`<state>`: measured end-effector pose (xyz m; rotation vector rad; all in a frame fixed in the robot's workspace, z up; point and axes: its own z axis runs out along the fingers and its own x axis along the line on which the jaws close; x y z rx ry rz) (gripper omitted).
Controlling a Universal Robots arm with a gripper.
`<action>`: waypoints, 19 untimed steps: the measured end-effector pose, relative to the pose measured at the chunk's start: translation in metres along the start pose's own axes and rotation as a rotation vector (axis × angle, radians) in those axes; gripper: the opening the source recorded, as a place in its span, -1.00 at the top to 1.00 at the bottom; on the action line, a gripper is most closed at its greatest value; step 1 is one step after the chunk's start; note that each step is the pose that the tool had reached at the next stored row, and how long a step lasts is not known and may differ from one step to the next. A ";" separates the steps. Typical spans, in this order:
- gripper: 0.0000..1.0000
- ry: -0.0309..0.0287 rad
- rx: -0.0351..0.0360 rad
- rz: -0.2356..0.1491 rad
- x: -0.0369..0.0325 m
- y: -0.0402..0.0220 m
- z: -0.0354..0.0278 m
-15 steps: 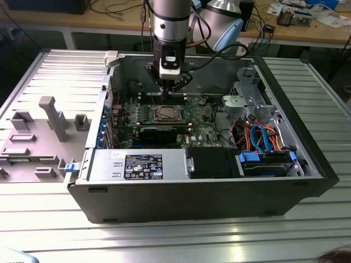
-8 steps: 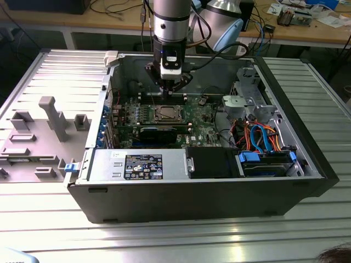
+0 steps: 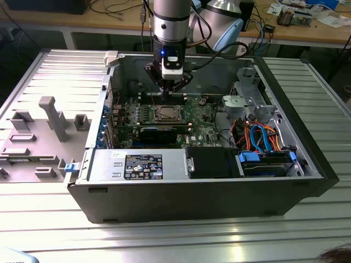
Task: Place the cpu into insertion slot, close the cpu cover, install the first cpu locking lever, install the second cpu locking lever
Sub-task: 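Install the first cpu locking lever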
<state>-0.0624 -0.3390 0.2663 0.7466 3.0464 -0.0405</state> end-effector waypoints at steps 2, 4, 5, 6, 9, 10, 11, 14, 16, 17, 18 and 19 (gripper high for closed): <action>0.79 -0.0001 0.0000 -0.005 0.0000 0.0000 0.0000; 0.79 -0.0002 -0.0001 -0.010 0.0000 0.0000 0.0000; 0.79 -0.0003 -0.0001 -0.012 0.0000 0.0000 0.0000; 0.79 -0.0004 -0.0002 -0.015 0.0000 0.0000 0.0000; 0.79 -0.0006 -0.0003 -0.025 0.0000 0.0000 0.0000; 0.79 -0.0007 -0.0002 -0.029 0.0000 0.0000 0.0000; 0.79 -0.0008 -0.0003 -0.031 0.0000 0.0000 0.0000; 0.79 -0.0009 -0.0004 -0.040 0.0000 0.0000 0.0000; 0.79 -0.0011 -0.0005 -0.044 0.0000 0.0000 0.0000; 0.79 -0.0011 -0.0006 -0.047 0.0000 0.0000 0.0000; 0.79 -0.0012 -0.0005 -0.049 0.0000 0.0000 0.0000; 0.79 -0.0013 -0.0005 -0.052 0.0000 0.0000 0.0000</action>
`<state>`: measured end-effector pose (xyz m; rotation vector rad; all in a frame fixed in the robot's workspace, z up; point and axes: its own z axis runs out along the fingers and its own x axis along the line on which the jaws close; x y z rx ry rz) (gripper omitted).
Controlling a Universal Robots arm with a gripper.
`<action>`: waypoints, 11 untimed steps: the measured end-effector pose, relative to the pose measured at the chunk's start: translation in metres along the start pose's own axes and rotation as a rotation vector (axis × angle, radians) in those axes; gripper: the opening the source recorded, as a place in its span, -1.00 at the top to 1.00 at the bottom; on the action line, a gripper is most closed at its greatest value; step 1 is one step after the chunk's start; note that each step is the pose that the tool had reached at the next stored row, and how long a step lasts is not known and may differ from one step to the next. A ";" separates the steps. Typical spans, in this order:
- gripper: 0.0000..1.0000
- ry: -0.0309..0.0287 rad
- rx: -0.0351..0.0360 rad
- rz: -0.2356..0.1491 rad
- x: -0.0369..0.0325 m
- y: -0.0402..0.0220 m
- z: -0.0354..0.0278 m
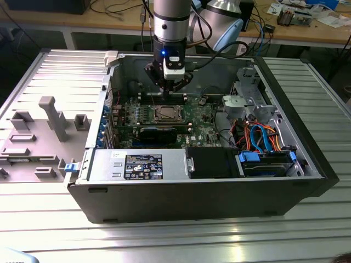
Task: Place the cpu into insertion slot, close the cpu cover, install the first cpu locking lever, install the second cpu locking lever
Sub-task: 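Install the first cpu locking lever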
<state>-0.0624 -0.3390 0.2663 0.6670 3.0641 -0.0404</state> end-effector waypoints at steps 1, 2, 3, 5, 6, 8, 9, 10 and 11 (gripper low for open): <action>0.79 0.0000 0.0000 -0.002 0.0000 0.0000 0.0000; 0.79 -0.0001 0.0000 -0.005 0.0000 0.0000 0.0000; 0.79 -0.0002 0.0000 -0.007 0.0000 0.0000 0.0000; 0.79 -0.0003 -0.0001 -0.012 0.0000 0.0000 0.0000; 0.79 -0.0003 -0.0001 -0.014 0.0000 0.0000 0.0000; 0.79 -0.0004 -0.0001 -0.018 0.0000 0.0000 0.0000; 0.79 -0.0005 -0.0001 -0.021 0.0000 0.0000 0.0000; 0.79 -0.0006 -0.0002 -0.023 0.0000 0.0000 0.0000; 0.79 -0.0007 -0.0002 -0.025 0.0000 0.0000 0.0000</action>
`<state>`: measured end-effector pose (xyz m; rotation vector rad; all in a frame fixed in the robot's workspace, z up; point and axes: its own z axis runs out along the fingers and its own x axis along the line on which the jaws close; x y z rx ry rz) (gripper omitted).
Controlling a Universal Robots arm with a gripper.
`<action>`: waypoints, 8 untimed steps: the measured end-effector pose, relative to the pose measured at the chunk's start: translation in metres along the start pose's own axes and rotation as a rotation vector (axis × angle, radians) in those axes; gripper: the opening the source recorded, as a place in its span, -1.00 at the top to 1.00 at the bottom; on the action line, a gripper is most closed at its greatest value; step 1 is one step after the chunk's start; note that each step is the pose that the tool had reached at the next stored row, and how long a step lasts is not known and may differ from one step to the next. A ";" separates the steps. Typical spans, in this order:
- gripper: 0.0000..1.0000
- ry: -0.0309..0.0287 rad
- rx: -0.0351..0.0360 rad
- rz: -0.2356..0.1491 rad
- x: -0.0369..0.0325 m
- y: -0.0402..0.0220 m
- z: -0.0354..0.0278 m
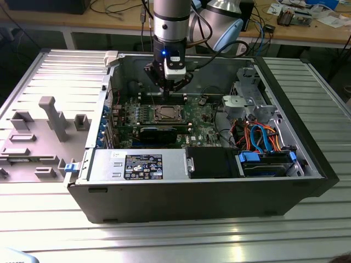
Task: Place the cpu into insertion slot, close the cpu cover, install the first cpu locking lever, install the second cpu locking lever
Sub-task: 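Install the first cpu locking lever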
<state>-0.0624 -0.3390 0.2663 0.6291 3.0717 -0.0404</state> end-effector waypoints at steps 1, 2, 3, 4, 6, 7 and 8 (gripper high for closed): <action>0.79 0.0000 0.0000 -0.003 0.0000 0.0000 0.0000; 0.79 -0.0001 0.0000 -0.005 0.0000 0.0000 0.0000; 0.79 -0.0002 0.0000 -0.007 0.0000 0.0000 0.0000; 0.79 -0.0002 -0.0001 -0.009 0.0000 0.0000 0.0000; 0.79 -0.0003 0.0000 -0.015 0.0000 0.0000 0.0000; 0.79 -0.0004 -0.0001 -0.016 0.0000 0.0000 0.0000; 0.79 -0.0004 -0.0001 -0.018 0.0000 0.0000 0.0000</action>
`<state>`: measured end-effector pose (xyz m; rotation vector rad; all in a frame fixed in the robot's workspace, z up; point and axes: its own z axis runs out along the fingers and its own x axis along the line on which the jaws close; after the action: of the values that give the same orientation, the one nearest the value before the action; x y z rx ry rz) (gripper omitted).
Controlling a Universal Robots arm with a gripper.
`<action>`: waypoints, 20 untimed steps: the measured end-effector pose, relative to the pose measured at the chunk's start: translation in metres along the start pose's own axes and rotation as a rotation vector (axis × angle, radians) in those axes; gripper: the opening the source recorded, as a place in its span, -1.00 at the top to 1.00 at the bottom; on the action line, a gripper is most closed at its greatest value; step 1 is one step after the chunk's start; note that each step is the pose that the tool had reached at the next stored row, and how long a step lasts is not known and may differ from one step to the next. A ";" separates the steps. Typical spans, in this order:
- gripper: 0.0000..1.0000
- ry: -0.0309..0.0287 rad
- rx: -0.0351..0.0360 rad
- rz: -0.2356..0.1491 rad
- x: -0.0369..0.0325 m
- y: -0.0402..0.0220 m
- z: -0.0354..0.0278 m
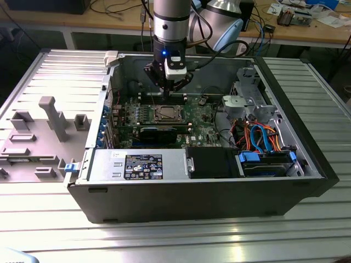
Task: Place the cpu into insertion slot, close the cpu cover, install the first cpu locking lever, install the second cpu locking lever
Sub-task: 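Install the first cpu locking lever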
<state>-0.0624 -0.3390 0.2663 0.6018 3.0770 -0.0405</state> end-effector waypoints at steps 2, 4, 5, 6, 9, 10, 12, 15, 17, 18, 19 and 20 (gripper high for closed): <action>0.79 -0.0001 0.0000 -0.003 0.0000 0.0000 0.0000; 0.79 -0.0002 0.0000 -0.007 0.0000 0.0000 0.0000; 0.79 -0.0002 0.0000 -0.008 0.0000 0.0000 0.0000; 0.79 -0.0003 0.0000 -0.010 0.0000 0.0000 0.0000; 0.79 -0.0005 -0.0001 -0.018 0.0000 0.0000 0.0000; 0.79 -0.0005 -0.0001 -0.019 0.0000 0.0000 0.0000; 0.79 -0.0006 -0.0001 -0.023 0.0000 0.0000 0.0000; 0.79 -0.0008 0.0000 -0.027 0.0000 0.0000 0.0000; 0.79 -0.0009 -0.0001 -0.033 0.0000 0.0000 0.0000; 0.79 -0.0010 -0.0001 -0.036 0.0000 0.0000 0.0000; 0.79 -0.0010 -0.0001 -0.038 0.0000 0.0000 0.0000; 0.79 -0.0011 -0.0001 -0.040 0.0000 0.0000 0.0000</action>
<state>-0.0624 -0.3390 0.2663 0.5400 3.0878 -0.0407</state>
